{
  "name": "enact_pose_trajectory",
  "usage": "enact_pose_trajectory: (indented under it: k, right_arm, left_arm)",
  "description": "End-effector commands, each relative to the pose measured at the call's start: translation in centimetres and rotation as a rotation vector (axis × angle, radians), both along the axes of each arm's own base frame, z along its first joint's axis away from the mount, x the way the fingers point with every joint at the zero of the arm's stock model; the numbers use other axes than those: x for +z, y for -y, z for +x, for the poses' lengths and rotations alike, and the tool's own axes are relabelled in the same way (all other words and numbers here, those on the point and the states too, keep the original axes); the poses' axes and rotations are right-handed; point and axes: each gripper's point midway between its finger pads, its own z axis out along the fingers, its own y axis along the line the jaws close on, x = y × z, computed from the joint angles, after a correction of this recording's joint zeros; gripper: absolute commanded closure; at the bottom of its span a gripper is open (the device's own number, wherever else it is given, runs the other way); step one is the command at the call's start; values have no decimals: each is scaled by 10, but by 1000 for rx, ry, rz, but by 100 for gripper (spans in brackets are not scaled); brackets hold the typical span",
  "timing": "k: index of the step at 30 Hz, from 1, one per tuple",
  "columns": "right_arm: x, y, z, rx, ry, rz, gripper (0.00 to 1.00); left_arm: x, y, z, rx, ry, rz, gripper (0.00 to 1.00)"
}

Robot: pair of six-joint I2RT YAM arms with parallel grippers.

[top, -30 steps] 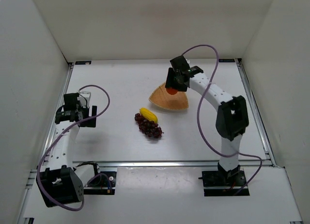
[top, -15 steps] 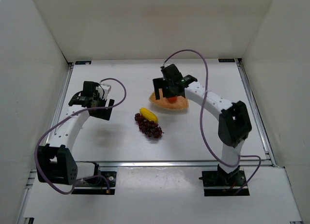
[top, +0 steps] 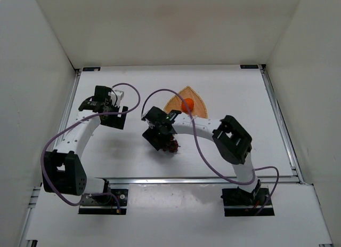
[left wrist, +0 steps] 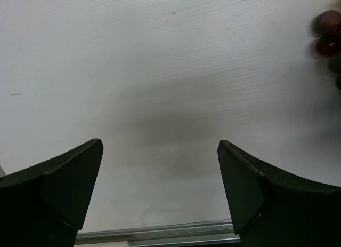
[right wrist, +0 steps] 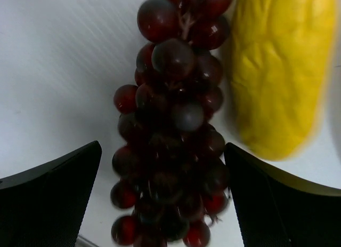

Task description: Place and organize the fake fruits in the fruit bowl

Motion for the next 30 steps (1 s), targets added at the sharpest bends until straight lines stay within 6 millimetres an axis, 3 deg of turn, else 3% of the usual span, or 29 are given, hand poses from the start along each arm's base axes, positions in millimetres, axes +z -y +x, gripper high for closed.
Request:
enact_pose_trajectory:
  k: [1, 3, 5, 6, 7, 10, 11, 12, 13, 16, 19, 20, 22, 23, 25, 26, 28, 30]
  right_arm:
    - [-3, 8, 6, -27, 15, -96, 0]
    - [-5, 5, 2, -24, 8, -101, 3]
    - [-8, 6, -4, -15, 2, -112, 14]
    - [-8, 6, -9, -17, -3, -111, 24]
    - [-4, 5, -9, -25, 0, -100, 45]
    - [10, 7, -12, -61, 6, -57, 76]
    - [13, 11, -14, -61, 8, -54, 80]
    - [33, 6, -12, -73, 31, 0, 83]
    - [39, 9, -14, -74, 37, 10, 87]
    - [77, 15, -4, -140, 81, 106, 89]
    - [114, 36, 19, -292, 100, 214, 89]
    - [120, 57, 35, -410, 88, 245, 89]
    - [126, 79, 55, -537, 81, 280, 90]
    - [122, 100, 74, -626, 69, 290, 90]
    - [127, 116, 88, -721, 46, 329, 91]
    - [125, 128, 107, -767, 49, 347, 91]
    - [129, 135, 126, -797, 47, 371, 91]
    - [113, 149, 147, -851, 18, 347, 91]
  left_arm:
    - [10, -3, 0, 16, 39, 6, 0]
    - [13, -4, -1, 21, 49, 13, 0]
    - [16, -6, -1, 27, 59, 21, 0]
    - [16, -6, -1, 27, 59, 21, 0]
    - [16, -6, -1, 27, 59, 21, 0]
    - [19, -6, 1, 27, 68, 20, 0]
    - [19, -6, 2, 27, 68, 20, 0]
    - [16, -6, 2, 27, 59, 21, 0]
    - [16, -6, 2, 27, 59, 21, 0]
    - [20, -6, 4, 27, 68, 20, 0]
    - [17, -3, 4, 9, 59, 25, 0]
    - [20, 0, 6, 1, 69, 32, 0]
    - [18, 6, 6, -30, 62, 45, 0]
    - [20, 10, 8, -45, 67, 64, 0]
    - [24, 17, 13, -88, 82, 97, 0]
    - [26, 24, 15, -126, 91, 133, 0]
    - [35, 36, 24, -179, 114, 170, 0]
    - [41, 59, 31, -260, 135, 195, 0]
